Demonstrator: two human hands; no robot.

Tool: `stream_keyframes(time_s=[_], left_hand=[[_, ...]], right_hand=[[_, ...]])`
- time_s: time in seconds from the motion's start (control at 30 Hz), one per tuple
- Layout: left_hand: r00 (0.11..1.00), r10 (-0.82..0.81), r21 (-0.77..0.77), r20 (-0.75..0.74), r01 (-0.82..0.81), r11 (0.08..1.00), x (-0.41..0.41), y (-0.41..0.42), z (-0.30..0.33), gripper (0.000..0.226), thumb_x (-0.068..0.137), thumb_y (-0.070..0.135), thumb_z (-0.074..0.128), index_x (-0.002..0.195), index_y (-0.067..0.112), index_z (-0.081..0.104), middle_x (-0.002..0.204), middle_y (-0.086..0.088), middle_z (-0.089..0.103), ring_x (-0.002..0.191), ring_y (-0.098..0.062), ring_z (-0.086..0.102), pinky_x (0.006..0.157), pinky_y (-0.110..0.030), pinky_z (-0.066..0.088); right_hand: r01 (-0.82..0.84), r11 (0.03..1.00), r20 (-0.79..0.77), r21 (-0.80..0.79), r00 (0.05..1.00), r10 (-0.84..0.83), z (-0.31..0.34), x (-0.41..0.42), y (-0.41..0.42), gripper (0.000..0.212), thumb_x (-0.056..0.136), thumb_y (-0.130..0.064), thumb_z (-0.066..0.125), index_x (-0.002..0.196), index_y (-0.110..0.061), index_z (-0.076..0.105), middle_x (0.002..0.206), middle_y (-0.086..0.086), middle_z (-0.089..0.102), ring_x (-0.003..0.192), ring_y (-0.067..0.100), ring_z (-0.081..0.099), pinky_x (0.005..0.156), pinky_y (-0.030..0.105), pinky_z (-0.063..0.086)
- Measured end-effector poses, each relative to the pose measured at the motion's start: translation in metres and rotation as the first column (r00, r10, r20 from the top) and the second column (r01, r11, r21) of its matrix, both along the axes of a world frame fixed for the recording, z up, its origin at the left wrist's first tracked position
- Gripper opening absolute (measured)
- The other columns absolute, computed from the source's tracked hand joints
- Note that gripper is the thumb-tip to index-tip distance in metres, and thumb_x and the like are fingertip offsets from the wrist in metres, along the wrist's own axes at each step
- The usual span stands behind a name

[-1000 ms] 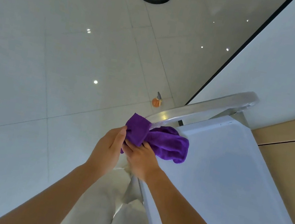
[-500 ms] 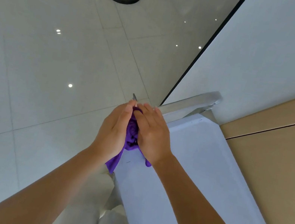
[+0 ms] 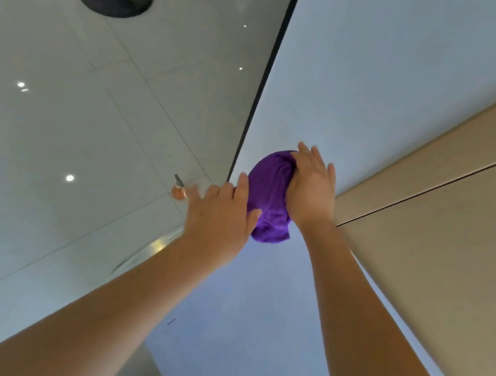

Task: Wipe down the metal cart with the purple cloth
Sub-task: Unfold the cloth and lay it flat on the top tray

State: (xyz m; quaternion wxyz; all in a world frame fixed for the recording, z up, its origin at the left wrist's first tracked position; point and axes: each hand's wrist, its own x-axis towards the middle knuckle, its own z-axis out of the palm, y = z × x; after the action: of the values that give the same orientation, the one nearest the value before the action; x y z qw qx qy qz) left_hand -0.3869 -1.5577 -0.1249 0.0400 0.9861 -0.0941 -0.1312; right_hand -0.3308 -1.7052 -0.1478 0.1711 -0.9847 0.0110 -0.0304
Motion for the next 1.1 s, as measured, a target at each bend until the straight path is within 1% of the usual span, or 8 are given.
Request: stream_keyframes(time_s=[0.07,0.17,0.23,0.4,0.53,0.6,0.87,1.1], left_hand=[[0.997,-0.071,-0.018,0.021,0.072,0.997,0.024,-0.027,0.000,0.062,0.100,0.042,0.023,0.148,0.007,0.004,0.136,-0.008,0.044,0.121,-0.027,0.044,0.103,-0.044,0.029],[0.992,-0.125,-0.024,0.004,0.125,0.992,0.054,-0.056,-0.003,0.065,0.099,0.035,0.035,0.148,0.007,0.004,0.141,-0.009,0.038,0.128,-0.028,0.035,0.104,-0.045,0.029],[0.986,-0.157,0.015,-0.051,0.158,0.987,0.066,-0.067,-0.003,0.078,0.093,0.030,0.050,0.148,0.007,-0.001,0.150,-0.010,0.024,0.138,-0.031,0.020,0.110,-0.047,0.024],[0.924,-0.382,0.219,-0.017,0.376,0.900,0.079,-0.078,-0.006,0.073,0.095,0.027,0.044,0.148,0.010,-0.003,0.156,-0.011,0.002,0.143,-0.034,-0.002,0.113,-0.052,0.011],[0.754,-0.656,0.559,-0.032,0.557,0.614,0.075,-0.087,-0.020,0.063,0.100,0.036,0.028,0.149,0.008,0.000,0.157,-0.011,-0.007,0.143,-0.034,-0.010,0.111,-0.057,-0.003],[0.727,-0.685,0.560,-0.032,0.581,0.591,0.068,-0.091,-0.022,0.064,0.099,0.041,0.024,0.149,0.008,0.000,0.157,-0.011,-0.003,0.143,-0.033,-0.013,0.109,-0.057,-0.010],[0.804,-0.593,-0.047,-0.054,0.591,0.805,0.025,-0.085,-0.054,0.054,0.102,0.028,0.027,0.149,0.011,0.007,0.155,-0.007,0.019,0.144,-0.026,0.012,0.116,-0.040,0.013],[0.791,-0.593,-0.235,-0.150,0.554,0.799,-0.041,-0.095,-0.081,0.061,0.099,0.034,0.035,0.149,0.012,0.008,0.154,-0.006,0.021,0.141,-0.020,0.022,0.110,-0.041,0.029]], right_hand=[[0.193,0.962,-0.117,0.191,0.978,-0.173,-0.001,0.009,-0.012,0.045,0.094,0.003,0.027,0.134,-0.006,0.046,0.140,0.008,0.047,0.131,0.025,0.039,0.112,0.040,0.024],[0.496,0.653,-0.323,0.572,0.868,-0.376,-0.006,0.013,-0.008,0.033,0.090,0.001,0.026,0.106,-0.004,0.053,0.090,0.006,0.057,0.081,0.021,0.050,0.083,0.041,0.045],[0.566,0.467,-0.398,0.679,0.819,-0.414,-0.009,0.013,-0.006,0.028,0.088,0.001,0.028,0.099,-0.002,0.053,0.081,0.007,0.057,0.072,0.019,0.049,0.071,0.037,0.049],[0.651,0.069,-0.575,0.756,0.710,-0.407,-0.021,-0.001,0.000,0.028,0.091,-0.002,0.032,0.087,-0.012,0.058,0.069,0.003,0.056,0.064,0.019,0.050,0.057,0.028,0.045],[0.634,-0.338,-0.718,0.696,0.625,-0.306,-0.039,-0.025,0.005,0.026,0.094,-0.006,0.037,0.085,-0.012,0.060,0.064,0.002,0.056,0.054,0.015,0.048,0.049,0.025,0.043],[0.587,-0.451,-0.733,0.673,0.610,-0.301,-0.045,-0.036,0.005,0.022,0.094,-0.008,0.040,0.089,-0.011,0.062,0.071,0.004,0.057,0.057,0.016,0.049,0.054,0.026,0.044],[0.529,-0.431,-0.675,0.731,0.467,-0.571,-0.036,-0.092,-0.028,0.035,0.089,0.009,0.039,0.107,-0.010,0.062,0.090,0.008,0.065,0.080,0.017,0.059,0.066,0.021,0.051],[0.566,-0.287,-0.551,0.773,0.374,-0.746,-0.020,-0.176,-0.073,0.032,0.089,0.010,0.039,0.102,-0.011,0.061,0.081,-0.002,0.061,0.073,0.008,0.055,0.065,0.019,0.045]])
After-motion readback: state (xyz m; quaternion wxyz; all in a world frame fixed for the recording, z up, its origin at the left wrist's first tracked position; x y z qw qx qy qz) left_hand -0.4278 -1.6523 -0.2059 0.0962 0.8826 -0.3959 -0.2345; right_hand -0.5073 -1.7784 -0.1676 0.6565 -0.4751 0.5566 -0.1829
